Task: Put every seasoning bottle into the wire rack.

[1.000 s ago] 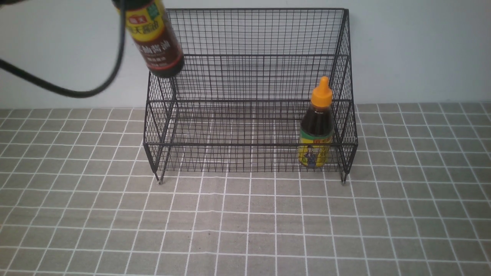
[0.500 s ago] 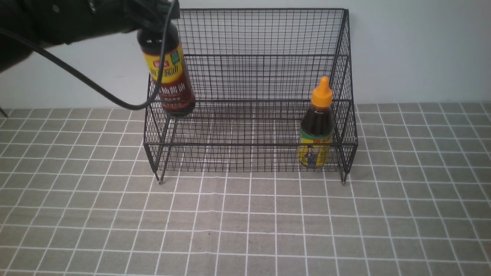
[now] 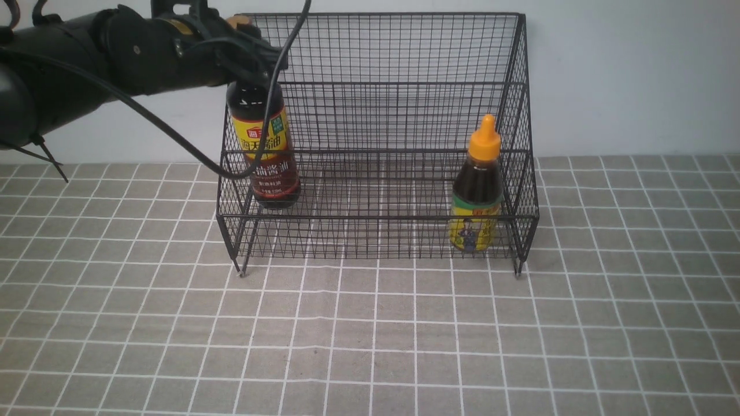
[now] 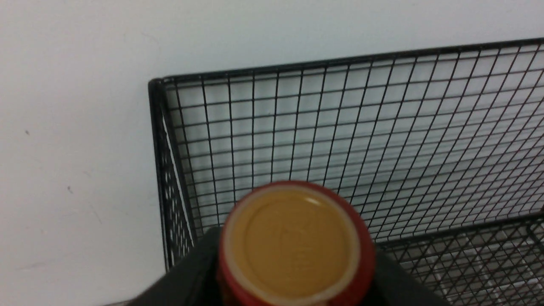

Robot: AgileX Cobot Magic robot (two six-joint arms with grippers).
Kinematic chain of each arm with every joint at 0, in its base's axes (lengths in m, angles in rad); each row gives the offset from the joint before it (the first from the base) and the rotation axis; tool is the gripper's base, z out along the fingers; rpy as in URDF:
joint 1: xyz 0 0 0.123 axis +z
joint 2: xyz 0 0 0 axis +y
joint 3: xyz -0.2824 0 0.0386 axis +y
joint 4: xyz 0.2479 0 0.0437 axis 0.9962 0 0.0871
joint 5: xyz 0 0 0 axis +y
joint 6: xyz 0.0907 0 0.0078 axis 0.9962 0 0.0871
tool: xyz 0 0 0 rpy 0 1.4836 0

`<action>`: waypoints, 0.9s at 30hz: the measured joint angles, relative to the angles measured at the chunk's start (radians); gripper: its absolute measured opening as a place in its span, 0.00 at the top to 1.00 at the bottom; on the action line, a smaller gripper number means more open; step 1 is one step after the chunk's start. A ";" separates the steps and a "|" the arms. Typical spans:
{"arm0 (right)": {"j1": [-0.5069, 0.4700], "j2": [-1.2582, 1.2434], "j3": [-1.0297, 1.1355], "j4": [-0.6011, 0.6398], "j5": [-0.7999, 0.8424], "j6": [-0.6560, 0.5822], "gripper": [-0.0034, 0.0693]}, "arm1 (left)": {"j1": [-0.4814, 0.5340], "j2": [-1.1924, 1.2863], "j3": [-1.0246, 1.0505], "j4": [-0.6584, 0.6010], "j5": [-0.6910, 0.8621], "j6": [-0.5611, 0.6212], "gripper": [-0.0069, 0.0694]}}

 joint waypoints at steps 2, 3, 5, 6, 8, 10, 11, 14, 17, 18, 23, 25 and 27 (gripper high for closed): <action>0.000 0.000 0.000 0.000 0.002 0.000 0.97 | 0.000 -0.014 -0.001 0.001 0.001 0.000 0.36; 0.000 0.000 0.000 0.000 0.003 0.000 0.97 | 0.000 -0.023 -0.001 0.001 0.004 0.001 0.33; 0.000 0.000 0.000 0.000 0.010 0.000 0.97 | 0.000 -0.053 -0.001 0.002 0.015 0.008 0.27; 0.000 0.000 0.000 0.000 0.014 0.000 0.97 | 0.000 -0.069 -0.001 0.002 0.024 0.011 0.26; 0.000 0.000 0.000 0.000 0.017 0.000 0.97 | 0.002 -0.115 -0.001 0.002 0.051 0.025 0.26; 0.000 0.000 0.000 -0.001 0.018 0.000 0.97 | 0.005 -0.157 -0.001 0.002 0.099 0.032 0.27; 0.000 0.000 0.000 -0.001 0.019 0.000 0.97 | 0.006 -0.186 -0.002 0.003 0.130 0.034 0.29; 0.000 0.000 0.000 -0.003 0.020 0.000 0.97 | 0.011 -0.255 -0.002 0.027 0.255 0.048 0.40; 0.000 0.000 0.000 -0.003 0.021 0.000 0.97 | 0.011 -0.349 -0.001 0.074 0.443 0.028 0.68; 0.000 0.000 0.000 -0.003 0.023 0.000 0.97 | 0.011 -0.381 0.004 0.083 0.494 0.009 0.80; 0.000 0.000 0.000 -0.004 0.024 0.000 0.97 | 0.011 -0.534 0.093 0.087 0.526 -0.061 0.91; 0.000 0.000 0.000 -0.004 0.024 0.000 0.97 | 0.011 -0.626 0.187 0.087 0.510 -0.074 0.92; 0.000 0.000 0.000 -0.004 0.024 0.000 0.97 | 0.011 -0.741 0.295 0.087 0.481 -0.080 0.92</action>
